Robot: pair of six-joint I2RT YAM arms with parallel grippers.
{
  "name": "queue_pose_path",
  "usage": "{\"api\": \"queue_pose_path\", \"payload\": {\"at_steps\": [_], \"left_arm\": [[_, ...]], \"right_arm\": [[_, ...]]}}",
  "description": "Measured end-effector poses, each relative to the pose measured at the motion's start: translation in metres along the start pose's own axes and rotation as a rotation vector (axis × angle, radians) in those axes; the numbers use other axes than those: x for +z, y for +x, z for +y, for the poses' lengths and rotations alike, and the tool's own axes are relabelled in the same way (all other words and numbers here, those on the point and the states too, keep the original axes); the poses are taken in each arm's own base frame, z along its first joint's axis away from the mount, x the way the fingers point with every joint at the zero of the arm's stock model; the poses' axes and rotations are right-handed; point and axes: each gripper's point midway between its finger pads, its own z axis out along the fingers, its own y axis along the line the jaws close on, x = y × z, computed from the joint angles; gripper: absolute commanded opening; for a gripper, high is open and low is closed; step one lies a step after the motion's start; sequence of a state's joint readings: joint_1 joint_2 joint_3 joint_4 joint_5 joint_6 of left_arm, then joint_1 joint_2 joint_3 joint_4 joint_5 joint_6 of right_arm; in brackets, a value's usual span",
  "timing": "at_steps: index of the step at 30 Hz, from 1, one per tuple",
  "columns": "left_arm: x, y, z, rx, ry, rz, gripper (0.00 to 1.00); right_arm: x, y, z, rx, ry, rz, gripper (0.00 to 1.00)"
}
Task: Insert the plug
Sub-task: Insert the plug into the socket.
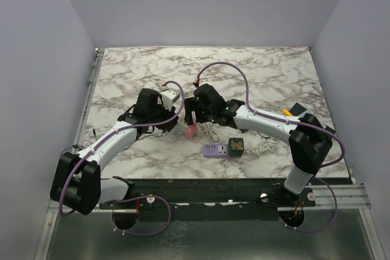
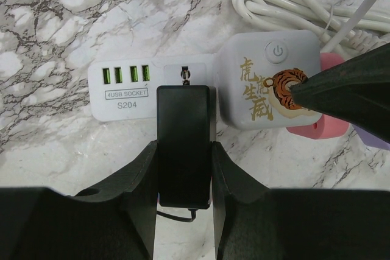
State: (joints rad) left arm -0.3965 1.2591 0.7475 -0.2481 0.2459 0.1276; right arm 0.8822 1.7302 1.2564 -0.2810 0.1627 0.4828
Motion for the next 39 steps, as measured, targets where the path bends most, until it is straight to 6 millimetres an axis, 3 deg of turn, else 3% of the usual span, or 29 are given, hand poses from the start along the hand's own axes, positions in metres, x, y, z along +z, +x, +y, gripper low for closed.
{"api": "queue_pose_path", "payload": {"at_steps": [20, 39], "left_arm": [[0.002, -0.004, 0.001, 0.095, -0.015, -0.009, 0.0], [0.004, 0.004, 0.0, 0.111, -0.015, 0.007, 0.0]], "right_arm": [[0.0, 0.005, 0.004, 0.015, -0.024, 0.017, 0.8], [0.005, -0.003, -0.018, 0.058, 0.001, 0.014, 0.8]]}}
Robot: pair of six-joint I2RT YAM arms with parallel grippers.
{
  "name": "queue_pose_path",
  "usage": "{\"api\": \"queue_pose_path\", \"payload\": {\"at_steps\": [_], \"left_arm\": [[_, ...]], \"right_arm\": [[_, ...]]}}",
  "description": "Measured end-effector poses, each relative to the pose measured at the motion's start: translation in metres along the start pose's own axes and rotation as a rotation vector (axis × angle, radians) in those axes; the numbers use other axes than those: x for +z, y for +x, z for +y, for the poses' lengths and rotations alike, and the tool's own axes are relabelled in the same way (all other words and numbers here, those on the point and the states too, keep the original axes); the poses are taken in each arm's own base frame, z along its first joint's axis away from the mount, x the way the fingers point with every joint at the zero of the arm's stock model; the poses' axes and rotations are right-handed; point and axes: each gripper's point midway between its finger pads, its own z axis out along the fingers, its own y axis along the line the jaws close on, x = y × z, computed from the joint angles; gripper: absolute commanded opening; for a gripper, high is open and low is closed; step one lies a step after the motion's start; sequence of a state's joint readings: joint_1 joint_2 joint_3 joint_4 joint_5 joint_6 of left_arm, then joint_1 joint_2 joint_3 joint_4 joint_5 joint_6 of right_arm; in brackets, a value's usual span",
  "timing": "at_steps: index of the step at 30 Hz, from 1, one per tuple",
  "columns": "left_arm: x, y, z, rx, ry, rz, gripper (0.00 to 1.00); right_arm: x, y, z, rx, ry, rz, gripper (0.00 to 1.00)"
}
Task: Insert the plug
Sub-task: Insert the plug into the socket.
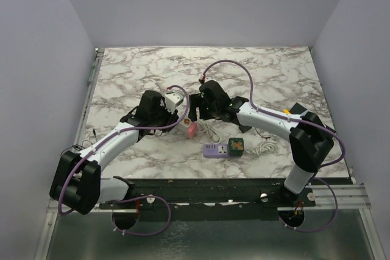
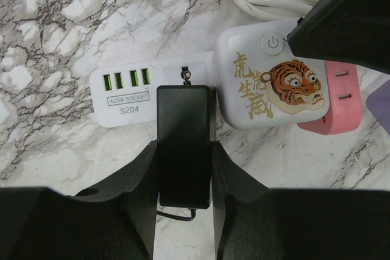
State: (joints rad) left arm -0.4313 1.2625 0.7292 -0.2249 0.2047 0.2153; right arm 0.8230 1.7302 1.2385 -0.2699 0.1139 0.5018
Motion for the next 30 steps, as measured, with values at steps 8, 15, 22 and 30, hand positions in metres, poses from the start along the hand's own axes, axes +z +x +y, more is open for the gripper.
{"api": "queue_pose_path", "payload": {"at_steps": [8, 15, 22, 30], "left_arm": [[0.0, 0.001, 0.004, 0.023, -0.02, 0.006, 0.0], [0.0, 0.001, 0.004, 0.039, -0.024, 0.008, 0.0], [0.002, 0.001, 0.003, 0.051, -0.024, 0.009, 0.0], [0.004, 0.0, 0.003, 0.059, -0.027, 0.009, 0.0]], "right_arm": [[0.001, -0.006, -0.005, 0.015, -0.003, -0.009, 0.78], [0.015, -0.023, -0.002, 0.022, -0.052, -0.016, 0.56], [0.03, -0.039, 0.015, 0.009, -0.179, -0.015, 0.34], [0.044, -0.029, 0.043, 0.004, -0.365, 0.06, 0.47]]}}
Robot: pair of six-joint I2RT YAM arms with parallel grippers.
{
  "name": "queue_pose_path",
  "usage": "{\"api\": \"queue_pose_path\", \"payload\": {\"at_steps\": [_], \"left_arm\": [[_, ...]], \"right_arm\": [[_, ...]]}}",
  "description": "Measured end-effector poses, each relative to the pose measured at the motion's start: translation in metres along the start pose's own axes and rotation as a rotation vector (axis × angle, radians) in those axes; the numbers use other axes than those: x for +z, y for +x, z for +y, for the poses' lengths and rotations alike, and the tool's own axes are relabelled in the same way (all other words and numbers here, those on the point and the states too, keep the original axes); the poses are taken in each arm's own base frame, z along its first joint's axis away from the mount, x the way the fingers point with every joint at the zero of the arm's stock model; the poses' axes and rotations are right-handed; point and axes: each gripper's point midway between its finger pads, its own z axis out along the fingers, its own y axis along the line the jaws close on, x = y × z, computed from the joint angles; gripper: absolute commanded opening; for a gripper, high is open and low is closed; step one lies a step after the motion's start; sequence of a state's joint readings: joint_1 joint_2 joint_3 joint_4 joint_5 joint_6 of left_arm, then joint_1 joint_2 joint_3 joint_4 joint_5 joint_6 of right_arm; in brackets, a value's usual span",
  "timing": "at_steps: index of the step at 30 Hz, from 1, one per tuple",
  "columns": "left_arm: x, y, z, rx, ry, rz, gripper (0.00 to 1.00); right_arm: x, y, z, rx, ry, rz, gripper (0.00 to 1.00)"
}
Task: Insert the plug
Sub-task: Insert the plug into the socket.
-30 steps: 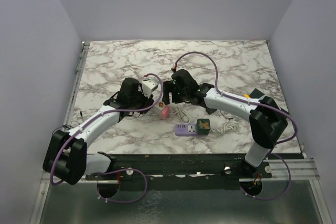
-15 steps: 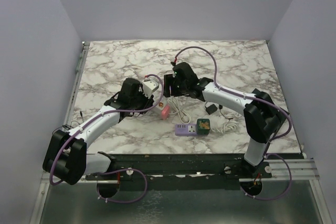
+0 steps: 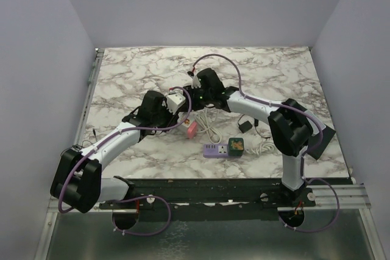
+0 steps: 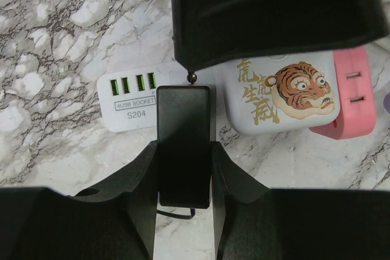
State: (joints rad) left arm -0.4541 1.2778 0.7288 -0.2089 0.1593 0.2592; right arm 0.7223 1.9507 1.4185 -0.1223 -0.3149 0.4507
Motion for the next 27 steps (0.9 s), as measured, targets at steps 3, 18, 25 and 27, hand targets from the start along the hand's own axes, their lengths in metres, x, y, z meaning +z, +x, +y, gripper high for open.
{"api": "queue_pose_path", "payload": {"at_steps": [3, 18, 25, 27], "left_arm": [[0.0, 0.0, 0.0, 0.005, -0.001, 0.001, 0.0], [0.001, 0.001, -0.001, 0.017, 0.0, 0.006, 0.0], [0.002, 0.001, -0.001, 0.021, -0.001, 0.005, 0.0], [0.003, 0.001, -0.001, 0.021, -0.001, 0.007, 0.0]], "right_arm": [[0.008, 0.013, 0.001, 0.005, -0.038, 0.046, 0.46], [0.013, 0.001, 0.018, -0.013, -0.135, 0.057, 0.43], [0.022, 0.007, 0.014, -0.032, -0.14, 0.095, 0.33], [0.024, 0.011, 0.013, -0.031, -0.143, 0.115, 0.3]]}}
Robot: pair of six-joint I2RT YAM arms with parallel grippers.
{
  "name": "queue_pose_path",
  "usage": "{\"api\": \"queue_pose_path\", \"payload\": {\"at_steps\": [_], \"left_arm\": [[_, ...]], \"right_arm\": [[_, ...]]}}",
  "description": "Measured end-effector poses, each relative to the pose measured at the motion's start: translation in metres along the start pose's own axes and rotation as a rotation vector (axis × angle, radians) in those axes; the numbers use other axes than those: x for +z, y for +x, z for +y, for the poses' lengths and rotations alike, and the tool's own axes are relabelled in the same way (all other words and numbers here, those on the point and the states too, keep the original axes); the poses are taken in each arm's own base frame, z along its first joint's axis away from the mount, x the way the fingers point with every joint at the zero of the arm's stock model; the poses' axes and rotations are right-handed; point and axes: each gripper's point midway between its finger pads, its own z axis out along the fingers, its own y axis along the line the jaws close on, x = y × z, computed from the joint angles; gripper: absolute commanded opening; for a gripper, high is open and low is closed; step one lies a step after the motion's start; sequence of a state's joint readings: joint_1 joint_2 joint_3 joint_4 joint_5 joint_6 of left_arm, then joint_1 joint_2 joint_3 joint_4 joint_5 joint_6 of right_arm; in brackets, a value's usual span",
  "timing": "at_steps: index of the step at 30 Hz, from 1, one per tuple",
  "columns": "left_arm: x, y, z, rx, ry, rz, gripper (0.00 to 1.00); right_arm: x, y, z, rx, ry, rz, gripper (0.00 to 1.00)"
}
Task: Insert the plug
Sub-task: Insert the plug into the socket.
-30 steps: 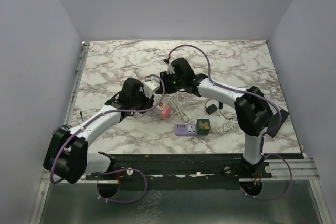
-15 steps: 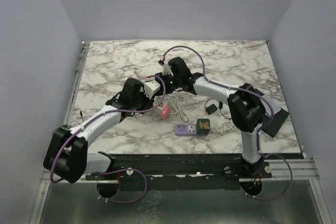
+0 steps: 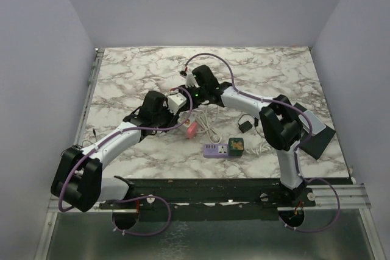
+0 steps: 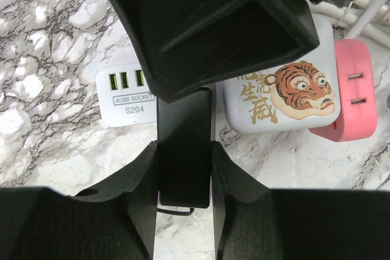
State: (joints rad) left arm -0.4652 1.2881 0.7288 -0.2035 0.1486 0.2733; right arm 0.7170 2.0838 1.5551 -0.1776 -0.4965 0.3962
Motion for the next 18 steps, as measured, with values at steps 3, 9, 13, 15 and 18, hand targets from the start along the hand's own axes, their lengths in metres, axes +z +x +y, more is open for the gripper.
{"api": "queue_pose_path", "payload": {"at_steps": [3, 9, 13, 15, 18], "left_arm": [[0.0, -0.0002, 0.0001, 0.0, 0.0, -0.001, 0.0], [0.0001, 0.0002, 0.0, 0.001, 0.0, 0.001, 0.0], [0.0002, 0.0002, 0.0001, 0.003, 0.0, 0.001, 0.0], [0.0004, 0.0003, -0.0002, 0.003, 0.001, 0.002, 0.0], [0.0008, -0.0004, -0.0004, 0.002, 0.003, 0.006, 0.0]], "right_arm": [[-0.001, -0.0014, 0.0007, -0.012, 0.002, 0.011, 0.21], [-0.0008, -0.0005, 0.0017, -0.028, -0.003, 0.015, 0.15], [-0.0011, -0.0005, 0.0022, -0.044, -0.008, 0.016, 0.09], [-0.0014, -0.0008, 0.0025, -0.054, -0.008, 0.015, 0.07], [-0.0013, -0.0007, 0.0021, -0.068, -0.009, 0.015, 0.05]]}}
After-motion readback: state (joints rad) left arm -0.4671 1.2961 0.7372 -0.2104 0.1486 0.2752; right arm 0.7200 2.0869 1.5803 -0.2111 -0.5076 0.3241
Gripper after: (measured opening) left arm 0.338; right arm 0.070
